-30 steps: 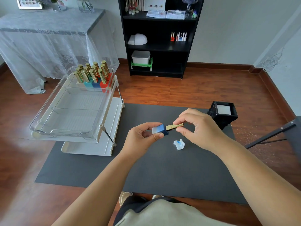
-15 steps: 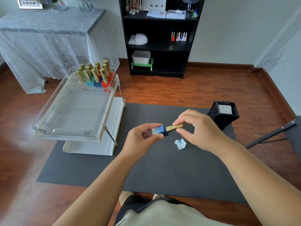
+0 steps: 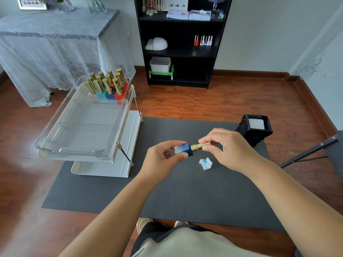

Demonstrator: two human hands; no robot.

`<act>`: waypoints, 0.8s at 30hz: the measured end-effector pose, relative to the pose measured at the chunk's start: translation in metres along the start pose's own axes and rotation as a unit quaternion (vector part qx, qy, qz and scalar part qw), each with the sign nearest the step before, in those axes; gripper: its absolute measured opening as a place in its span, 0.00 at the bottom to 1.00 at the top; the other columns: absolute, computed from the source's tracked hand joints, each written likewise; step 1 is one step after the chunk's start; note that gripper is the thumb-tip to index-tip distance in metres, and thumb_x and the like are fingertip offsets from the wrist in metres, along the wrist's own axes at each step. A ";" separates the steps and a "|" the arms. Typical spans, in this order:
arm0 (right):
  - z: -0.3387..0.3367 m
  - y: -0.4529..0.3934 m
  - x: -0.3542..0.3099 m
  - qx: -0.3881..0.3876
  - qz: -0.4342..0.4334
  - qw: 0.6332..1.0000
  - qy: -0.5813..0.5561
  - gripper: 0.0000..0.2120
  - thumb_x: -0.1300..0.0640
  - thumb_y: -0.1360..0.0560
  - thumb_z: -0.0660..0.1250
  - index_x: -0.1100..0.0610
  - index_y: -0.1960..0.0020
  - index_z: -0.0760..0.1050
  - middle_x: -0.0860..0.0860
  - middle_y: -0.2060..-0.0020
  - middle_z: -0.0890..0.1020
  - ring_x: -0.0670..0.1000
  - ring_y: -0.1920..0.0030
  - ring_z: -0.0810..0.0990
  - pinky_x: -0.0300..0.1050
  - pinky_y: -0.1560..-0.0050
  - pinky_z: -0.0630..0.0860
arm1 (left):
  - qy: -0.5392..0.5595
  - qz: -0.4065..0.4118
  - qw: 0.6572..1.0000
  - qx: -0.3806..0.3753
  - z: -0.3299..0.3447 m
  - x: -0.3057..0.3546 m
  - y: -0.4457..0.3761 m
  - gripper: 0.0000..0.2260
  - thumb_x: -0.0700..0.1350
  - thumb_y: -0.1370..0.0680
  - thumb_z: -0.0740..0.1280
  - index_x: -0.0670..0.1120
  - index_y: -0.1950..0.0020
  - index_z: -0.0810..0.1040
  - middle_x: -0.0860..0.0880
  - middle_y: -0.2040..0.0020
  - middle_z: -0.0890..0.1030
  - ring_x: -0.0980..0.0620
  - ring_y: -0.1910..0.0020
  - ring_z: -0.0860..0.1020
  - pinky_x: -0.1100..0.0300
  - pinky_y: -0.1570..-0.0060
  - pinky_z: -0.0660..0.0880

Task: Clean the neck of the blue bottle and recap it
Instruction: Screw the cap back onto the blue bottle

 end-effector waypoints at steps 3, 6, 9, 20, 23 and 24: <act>0.000 -0.002 0.000 0.004 0.000 1.000 -0.004 0.09 0.65 0.27 0.72 0.58 0.49 0.83 0.52 0.59 0.81 0.51 0.59 0.79 0.50 0.56 0.77 | -0.028 0.040 0.998 0.029 -0.004 0.011 0.002 0.13 0.44 0.28 0.78 0.57 0.46 0.84 0.52 0.59 0.84 0.60 0.67 0.75 0.70 0.63 0.71; -0.002 -0.003 -0.003 0.013 -0.017 1.000 -0.007 0.09 0.67 0.28 0.73 0.59 0.49 0.83 0.53 0.59 0.81 0.53 0.60 0.79 0.51 0.56 0.77 | -0.042 0.067 0.996 0.041 -0.005 0.020 0.004 0.14 0.41 0.28 0.78 0.50 0.44 0.85 0.52 0.58 0.82 0.61 0.66 0.77 0.72 0.61 0.71; -0.001 -0.006 -0.003 0.010 -0.020 1.000 -0.016 0.09 0.67 0.28 0.73 0.59 0.49 0.83 0.53 0.59 0.81 0.52 0.59 0.79 0.49 0.55 0.77 | -0.046 0.074 0.995 0.053 -0.008 0.023 0.005 0.13 0.39 0.28 0.78 0.47 0.45 0.85 0.54 0.59 0.81 0.63 0.67 0.77 0.74 0.63 0.70; 0.010 -0.028 -0.010 0.018 0.026 0.961 -0.276 0.14 0.61 0.25 0.71 0.47 0.43 0.80 0.48 0.54 0.84 0.47 0.51 0.82 0.38 0.45 0.76 | 0.223 -0.063 0.972 0.044 -0.015 0.012 0.014 0.14 0.45 0.29 0.75 0.48 0.43 0.83 0.47 0.54 0.87 0.50 0.55 0.85 0.58 0.54 0.82; 0.016 -0.042 -0.024 0.022 0.027 0.927 -0.374 0.13 0.59 0.27 0.73 0.50 0.43 0.80 0.55 0.52 0.85 0.51 0.51 0.83 0.40 0.47 0.78 | 0.256 -0.062 0.963 0.055 -0.023 0.016 0.017 0.13 0.44 0.26 0.74 0.48 0.42 0.83 0.48 0.53 0.87 0.51 0.54 0.86 0.61 0.55 0.80; 0.017 -0.046 -0.028 0.026 0.030 0.914 -0.404 0.13 0.57 0.29 0.73 0.51 0.44 0.81 0.55 0.53 0.85 0.50 0.51 0.83 0.40 0.49 0.78 | 0.265 -0.057 0.961 0.056 -0.027 0.017 0.018 0.12 0.44 0.26 0.75 0.49 0.42 0.84 0.48 0.53 0.87 0.51 0.54 0.86 0.61 0.54 0.80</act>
Point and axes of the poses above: each hand's wrist, its own y-axis away from the middle knuckle, its own z-axis out of the palm, x = y × z, the point moved 10 cm from there along -y, towards the middle knuckle
